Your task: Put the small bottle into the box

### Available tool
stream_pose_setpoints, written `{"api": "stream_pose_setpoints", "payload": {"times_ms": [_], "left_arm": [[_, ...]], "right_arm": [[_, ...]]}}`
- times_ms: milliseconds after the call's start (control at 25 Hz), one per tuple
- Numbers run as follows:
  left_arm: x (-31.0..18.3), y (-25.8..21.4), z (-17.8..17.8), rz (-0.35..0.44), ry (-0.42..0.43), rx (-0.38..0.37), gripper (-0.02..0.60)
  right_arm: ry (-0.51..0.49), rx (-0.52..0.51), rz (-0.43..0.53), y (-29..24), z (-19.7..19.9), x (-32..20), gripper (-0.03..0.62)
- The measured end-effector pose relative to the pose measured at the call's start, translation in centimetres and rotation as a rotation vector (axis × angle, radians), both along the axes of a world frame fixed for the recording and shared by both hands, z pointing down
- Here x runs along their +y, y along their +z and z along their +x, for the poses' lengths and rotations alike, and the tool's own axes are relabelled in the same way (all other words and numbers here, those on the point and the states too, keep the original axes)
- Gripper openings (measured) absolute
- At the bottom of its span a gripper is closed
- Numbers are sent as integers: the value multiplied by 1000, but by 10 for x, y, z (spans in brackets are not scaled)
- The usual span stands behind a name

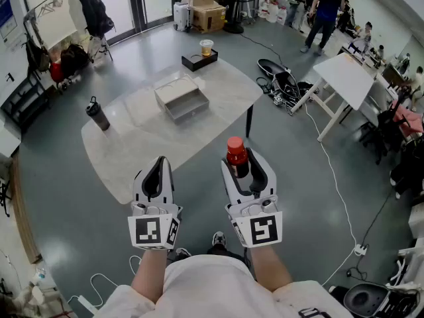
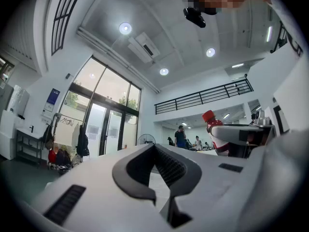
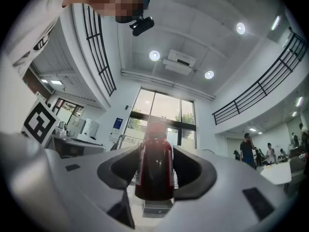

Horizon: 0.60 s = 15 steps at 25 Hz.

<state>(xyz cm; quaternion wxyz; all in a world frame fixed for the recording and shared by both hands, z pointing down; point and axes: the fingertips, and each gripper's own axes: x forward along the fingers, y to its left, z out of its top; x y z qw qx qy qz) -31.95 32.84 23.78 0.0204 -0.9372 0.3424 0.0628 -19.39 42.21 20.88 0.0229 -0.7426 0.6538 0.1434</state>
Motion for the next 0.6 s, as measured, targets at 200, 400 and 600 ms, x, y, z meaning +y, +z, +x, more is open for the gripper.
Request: {"api": "stream_pose_setpoints", "payload": {"times_ms": [200,400,600], "left_arm": [[5,2,13,-6,22,-10,21],[7,8,31,-15,24,-21,21],[15,9,62,-18,17,-25,21]], "right_arm": [[-12,-14,12,-1,6,0,232],[-32,-17,12,4,19,2,232],[-57,-22,20,4,49,9,232]]}}
